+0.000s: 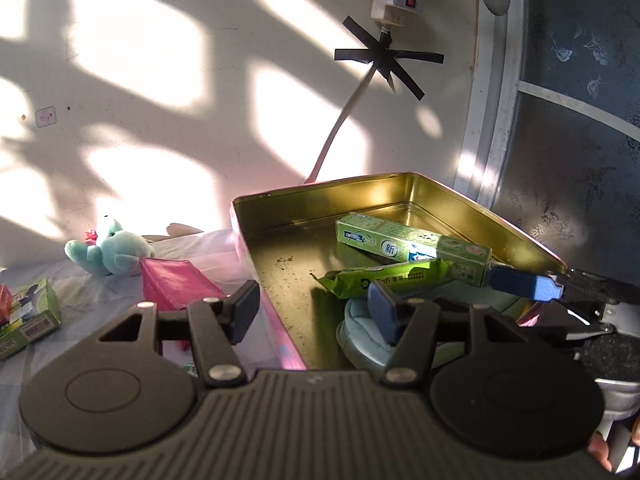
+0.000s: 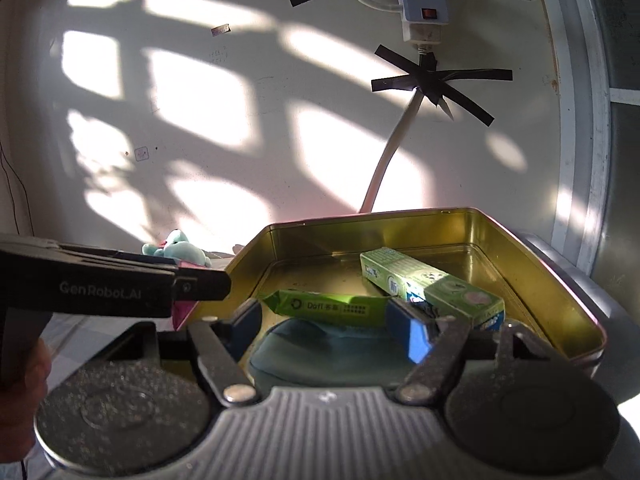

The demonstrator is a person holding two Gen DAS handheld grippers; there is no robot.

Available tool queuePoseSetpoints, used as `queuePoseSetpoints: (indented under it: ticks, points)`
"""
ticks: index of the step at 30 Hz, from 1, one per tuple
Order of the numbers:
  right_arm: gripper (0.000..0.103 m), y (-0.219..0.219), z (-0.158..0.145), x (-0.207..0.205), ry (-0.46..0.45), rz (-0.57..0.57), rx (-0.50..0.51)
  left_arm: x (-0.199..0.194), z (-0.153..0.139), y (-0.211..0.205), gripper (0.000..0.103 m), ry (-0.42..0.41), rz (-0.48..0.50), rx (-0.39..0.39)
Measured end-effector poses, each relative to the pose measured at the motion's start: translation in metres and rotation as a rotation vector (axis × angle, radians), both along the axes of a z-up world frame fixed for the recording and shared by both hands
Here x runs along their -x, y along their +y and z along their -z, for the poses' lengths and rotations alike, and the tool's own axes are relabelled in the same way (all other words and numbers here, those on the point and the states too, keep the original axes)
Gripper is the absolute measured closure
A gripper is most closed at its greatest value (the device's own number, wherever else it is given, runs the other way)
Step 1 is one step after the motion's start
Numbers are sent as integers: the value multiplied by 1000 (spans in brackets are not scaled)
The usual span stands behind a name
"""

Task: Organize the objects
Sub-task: 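Place the green tissue pack into the pink tin and release it, then grasp the red cigarette box with the right gripper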

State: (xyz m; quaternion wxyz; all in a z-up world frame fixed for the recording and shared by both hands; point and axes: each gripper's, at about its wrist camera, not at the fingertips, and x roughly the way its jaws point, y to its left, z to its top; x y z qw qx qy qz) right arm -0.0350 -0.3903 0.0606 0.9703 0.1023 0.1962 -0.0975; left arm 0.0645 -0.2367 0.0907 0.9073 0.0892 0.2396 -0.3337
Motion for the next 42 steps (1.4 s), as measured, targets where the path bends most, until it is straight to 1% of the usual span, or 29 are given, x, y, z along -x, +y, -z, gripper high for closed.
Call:
queuePoseSetpoints:
  ticks: [2, 5, 8, 12, 16, 21, 24, 25, 28, 29, 32, 34, 36, 38, 39, 40, 41, 42]
  points:
    - [32, 12, -2, 8, -19, -6, -12, 5, 2, 17, 41, -12, -42, -11]
    - [32, 33, -5, 15, -39, -34, -14, 5, 11, 44, 41, 3, -109, -29]
    - [32, 57, -9, 18, -56, -79, -12, 2, 22, 72, 41, 30, -175, -45]
    - [32, 92, -13, 17, -63, -162, 8, 0, 36, 107, 41, 35, -270, -73]
    - [32, 127, -6, 5, -25, -239, 40, -7, 50, 138, 41, 56, -342, -83]
    - [32, 156, 7, -15, 47, -304, 40, -18, 66, 173, 41, 85, -413, -91]
    - [32, 173, 12, -31, 93, -345, 44, -29, 70, 197, 41, 79, -466, -84]
    - [32, 179, 12, -37, 103, -361, 52, -36, 71, 211, 41, 78, -503, -76]
    - [32, 196, 8, -65, 128, -409, 58, -55, 70, 247, 41, 94, -596, -27]
    - [32, 202, 7, -76, 134, -422, 51, -62, 70, 263, 41, 105, -635, 3]
    - [32, 225, 1, -117, 149, -453, 31, -73, 72, 300, 41, 130, -729, 106]
    - [32, 242, -3, -150, 152, -477, 14, -78, 78, 321, 41, 180, -790, 181]
    - [30, 260, -5, -184, 150, -487, -1, -79, 76, 336, 41, 194, -811, 265]
    - [26, 281, -7, -224, 159, -468, -1, -75, 72, 342, 40, 164, -858, 281]
    - [20, 294, -7, -243, 164, -455, 14, -74, 71, 349, 40, 160, -879, 301]
    - [7, 306, -6, -259, 171, -454, 27, -73, 69, 354, 40, 161, -895, 336]
    - [3, 321, -3, -278, 176, -455, 45, -70, 69, 359, 40, 160, -912, 367]
    - [1, 333, 1, -289, 175, -441, 65, -67, 68, 364, 40, 159, -929, 394]
